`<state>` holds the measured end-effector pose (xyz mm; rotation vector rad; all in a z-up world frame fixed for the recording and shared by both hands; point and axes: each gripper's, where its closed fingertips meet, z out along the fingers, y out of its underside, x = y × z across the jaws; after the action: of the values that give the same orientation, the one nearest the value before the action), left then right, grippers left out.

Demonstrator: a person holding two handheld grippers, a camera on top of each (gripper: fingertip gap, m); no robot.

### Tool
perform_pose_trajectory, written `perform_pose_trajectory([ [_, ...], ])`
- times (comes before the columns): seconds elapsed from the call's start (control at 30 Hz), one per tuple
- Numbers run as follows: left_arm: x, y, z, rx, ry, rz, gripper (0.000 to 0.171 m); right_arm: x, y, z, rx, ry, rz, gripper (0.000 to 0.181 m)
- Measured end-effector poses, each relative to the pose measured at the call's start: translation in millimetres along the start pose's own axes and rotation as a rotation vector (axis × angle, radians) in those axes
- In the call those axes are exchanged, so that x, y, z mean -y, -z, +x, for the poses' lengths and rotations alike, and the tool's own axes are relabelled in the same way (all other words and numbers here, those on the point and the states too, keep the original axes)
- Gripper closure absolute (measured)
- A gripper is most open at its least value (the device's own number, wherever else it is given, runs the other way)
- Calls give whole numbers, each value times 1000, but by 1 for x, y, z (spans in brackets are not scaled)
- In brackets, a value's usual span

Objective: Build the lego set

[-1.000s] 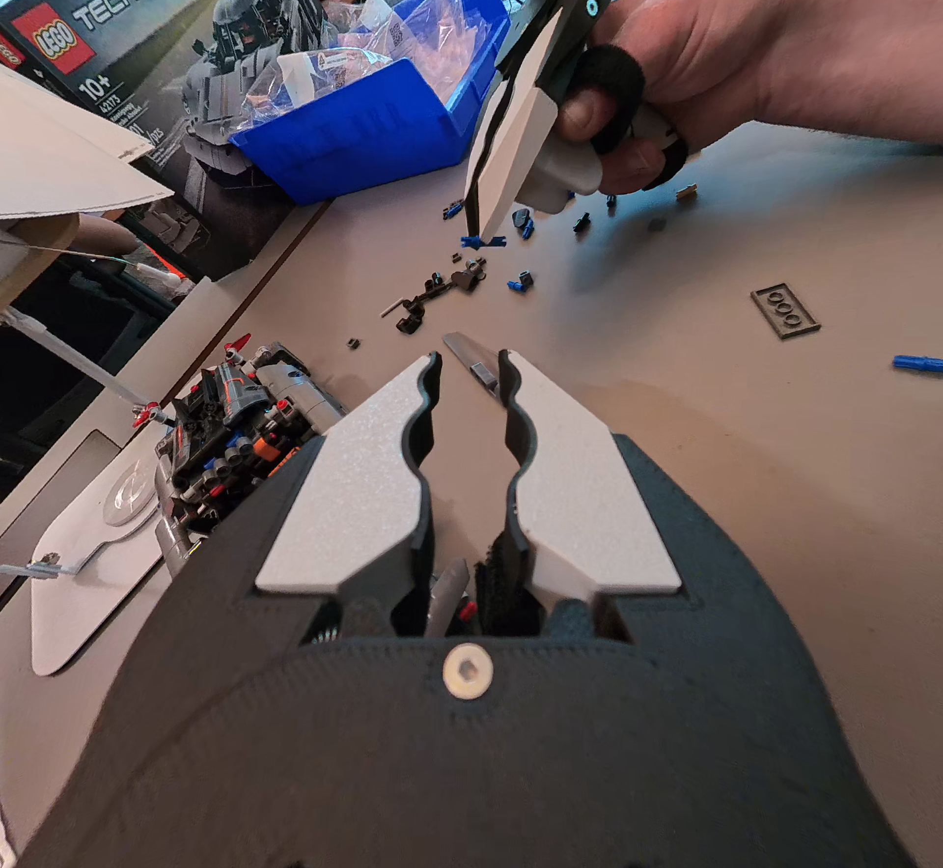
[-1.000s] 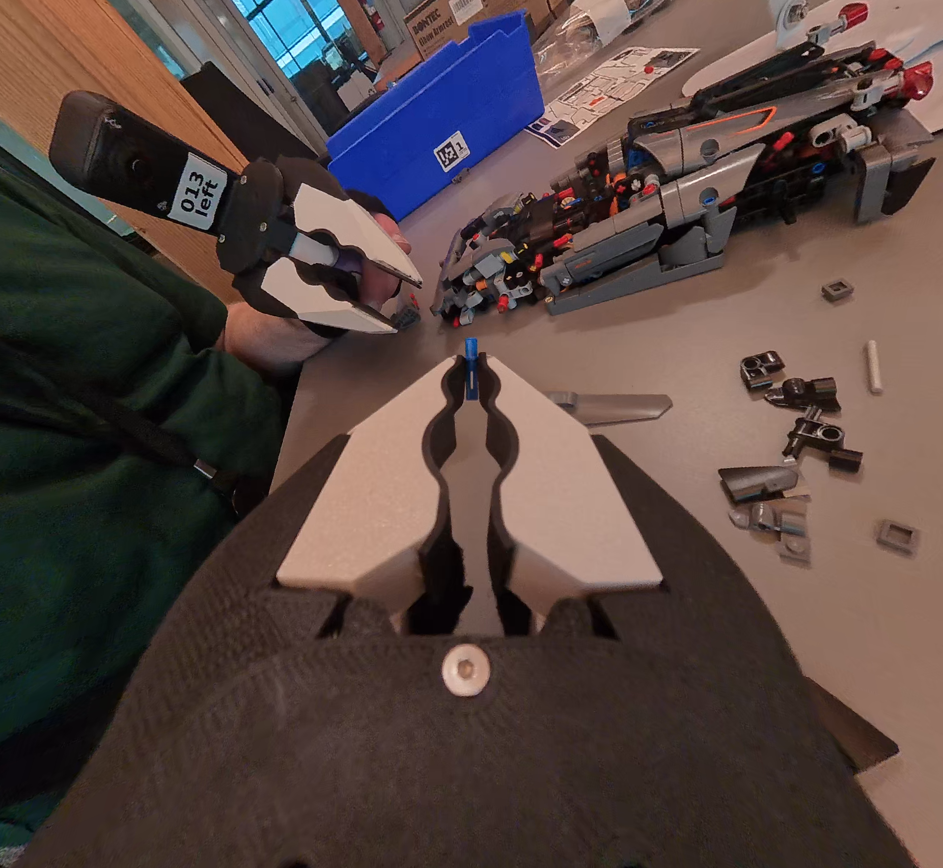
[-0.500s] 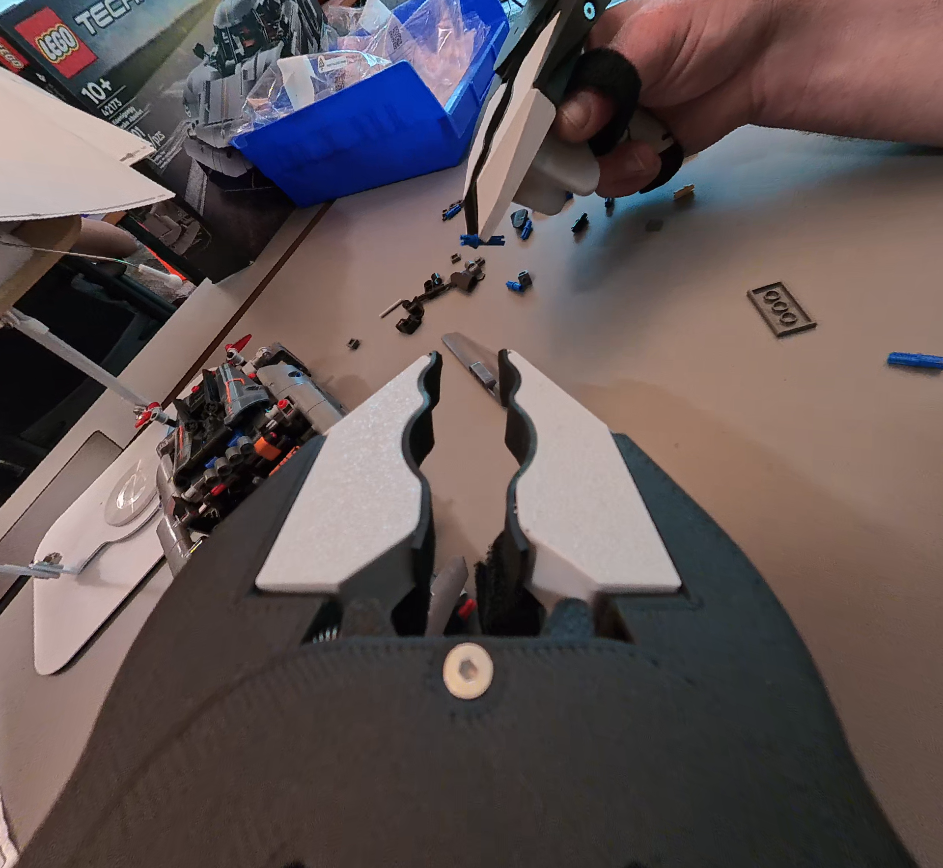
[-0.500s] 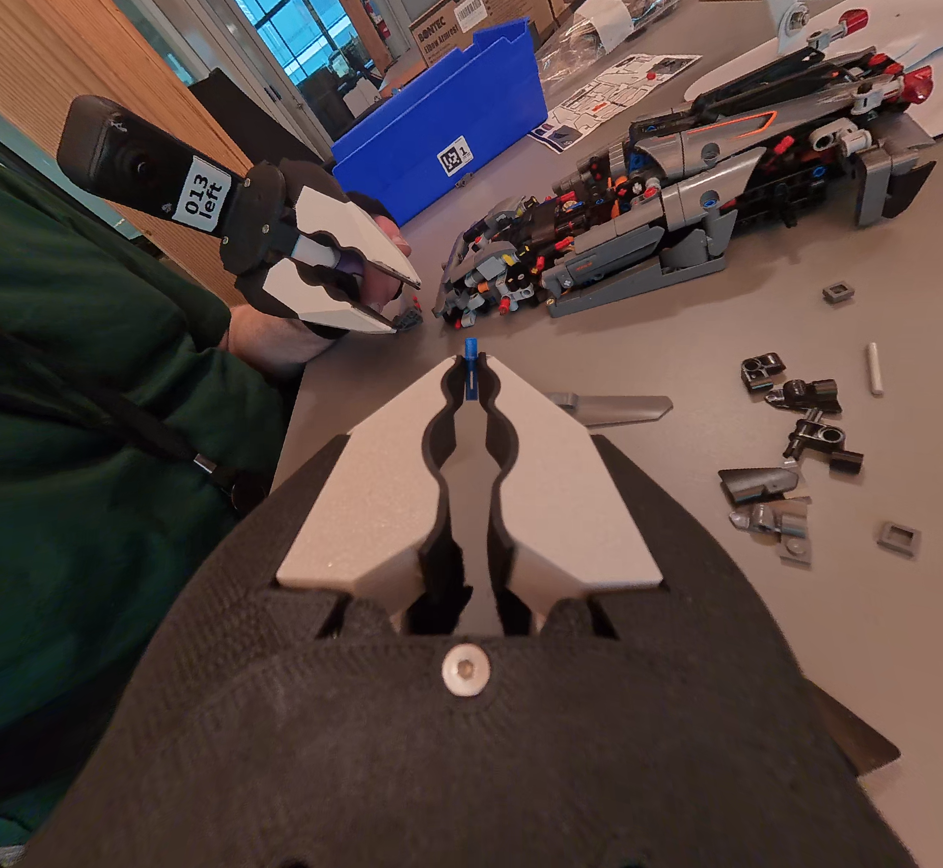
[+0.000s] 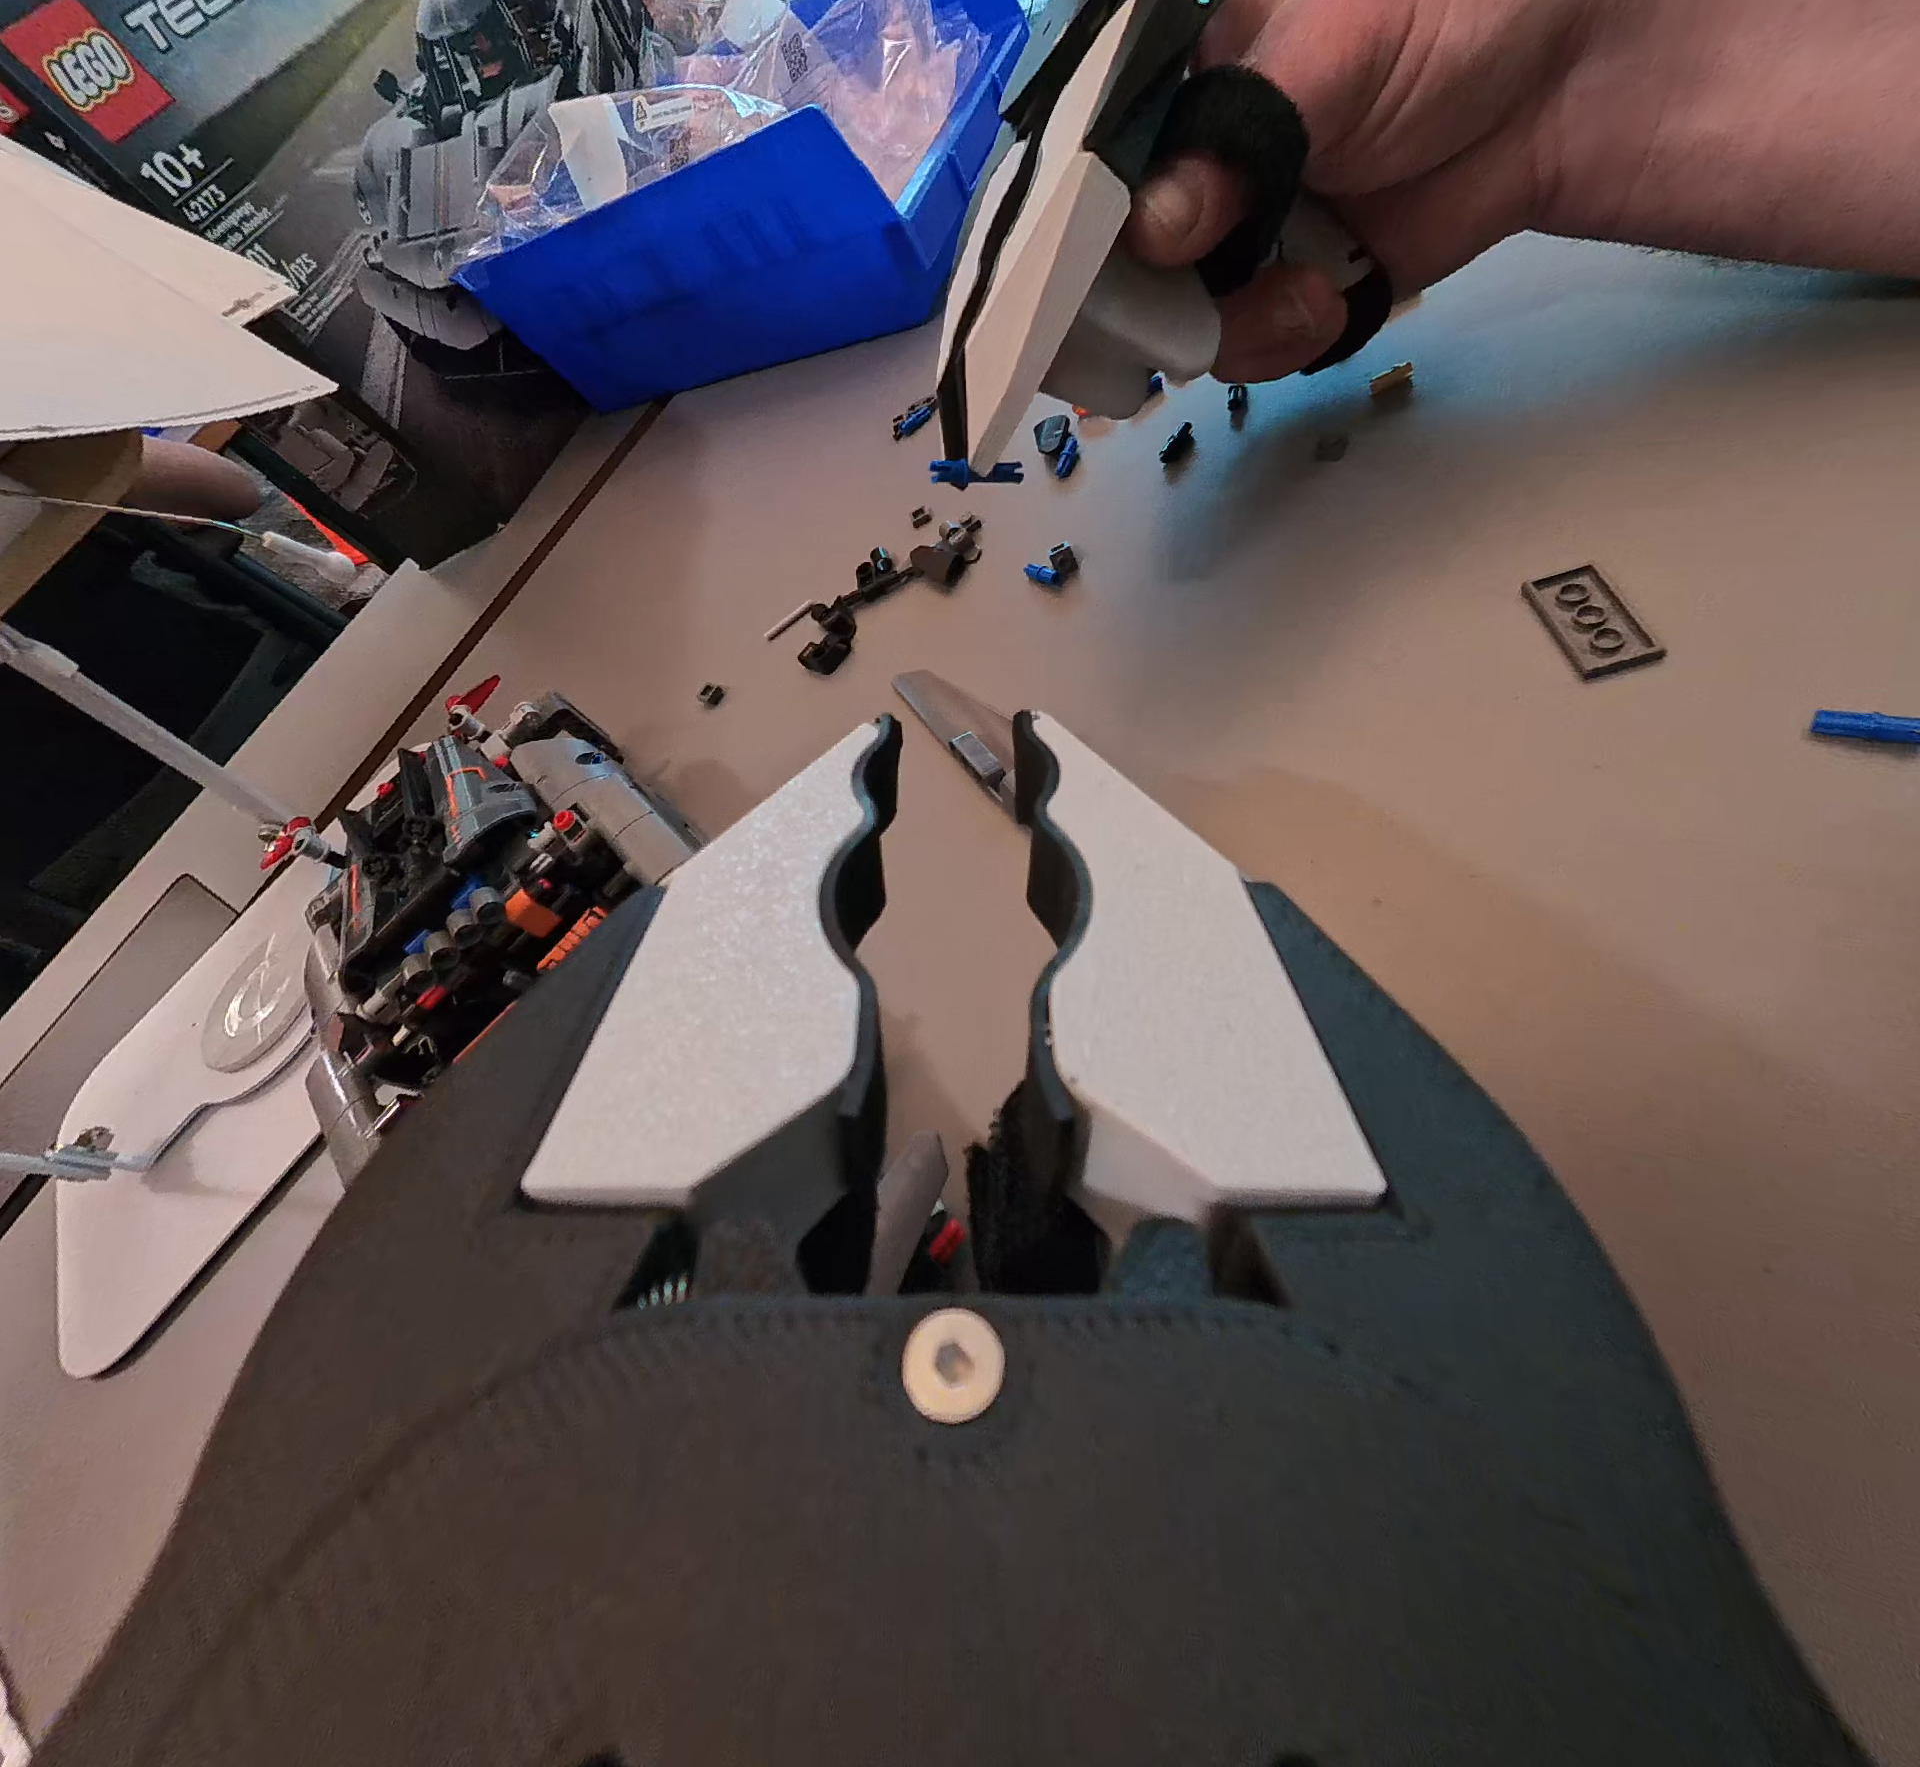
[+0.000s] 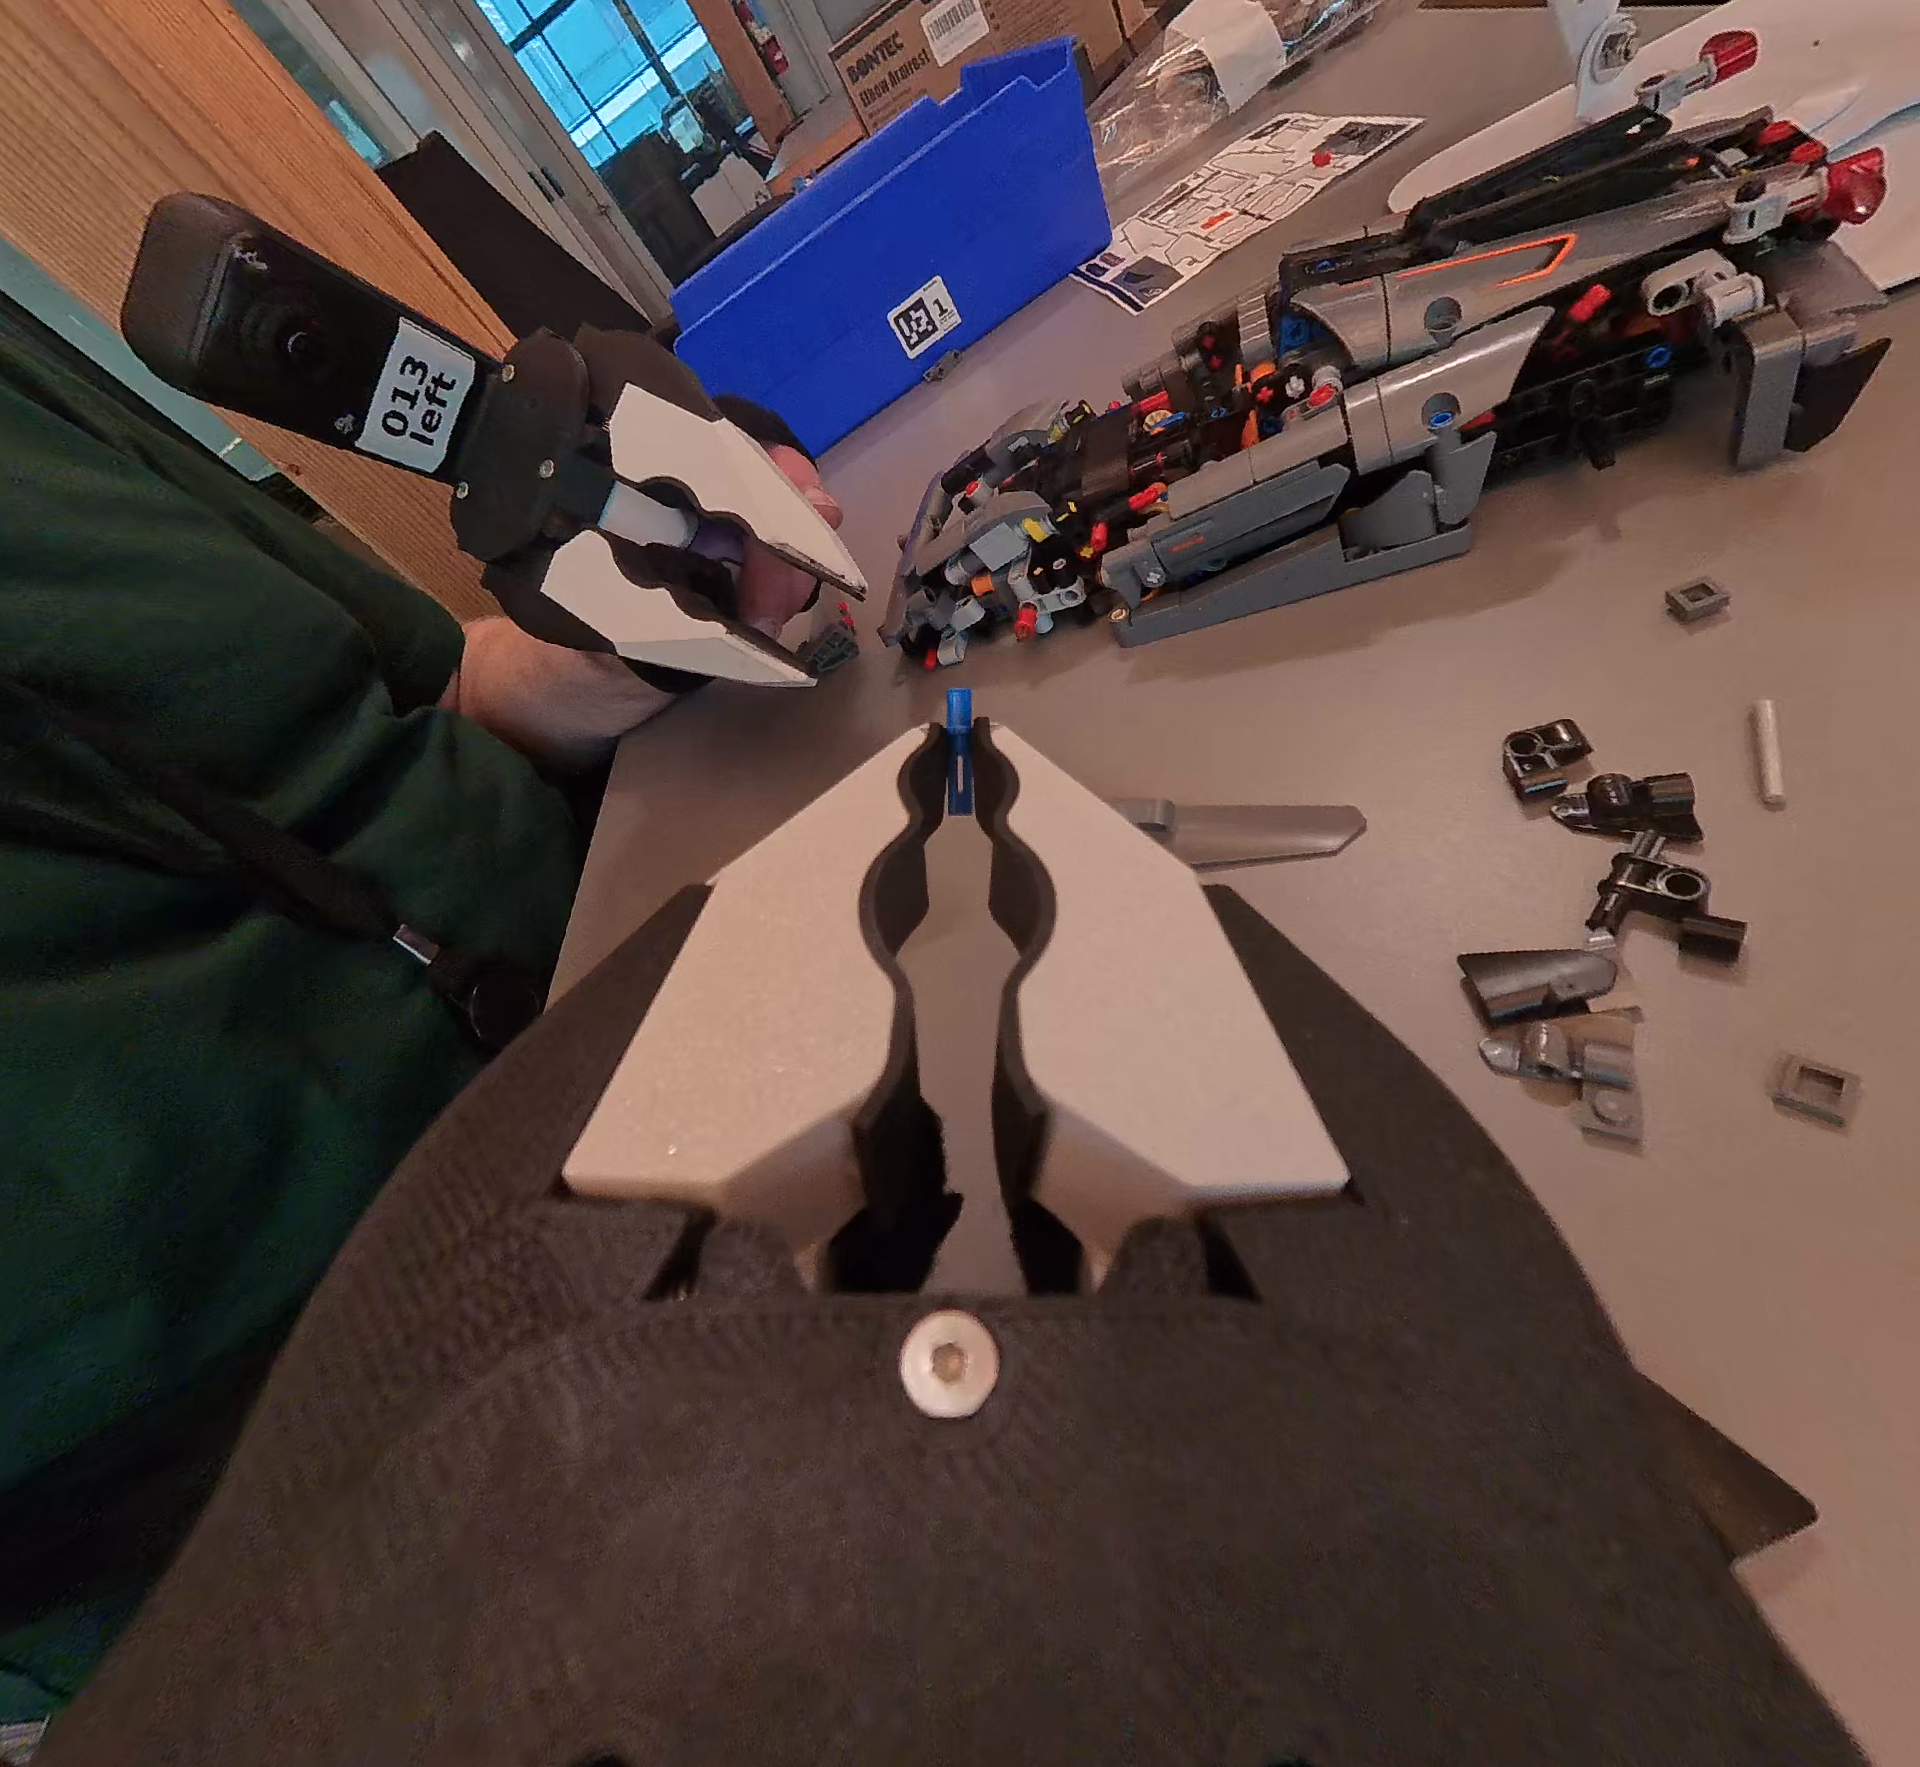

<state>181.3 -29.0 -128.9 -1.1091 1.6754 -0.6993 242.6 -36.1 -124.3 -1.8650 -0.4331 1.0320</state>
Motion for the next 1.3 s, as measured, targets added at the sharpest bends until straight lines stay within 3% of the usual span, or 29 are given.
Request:
perform_pose_trajectory([
  [0.33,6,-2,6,-19,2,18,151,5,6,-3,34,3,48,179],
  [0.7,24,6,20,-82,37,97,151,22,15,-35,199,164,186,179],
  [0.97,35,13,33,-148,58,145,150,22,26,-34,208,191,228,179],
  [1.17,38,15,36,-165,63,158,150,21,26,-31,174,204,215,179],
  [1.3,33,12,37,-172,53,135,151,25,31,-18,-11,205,145,179],
])
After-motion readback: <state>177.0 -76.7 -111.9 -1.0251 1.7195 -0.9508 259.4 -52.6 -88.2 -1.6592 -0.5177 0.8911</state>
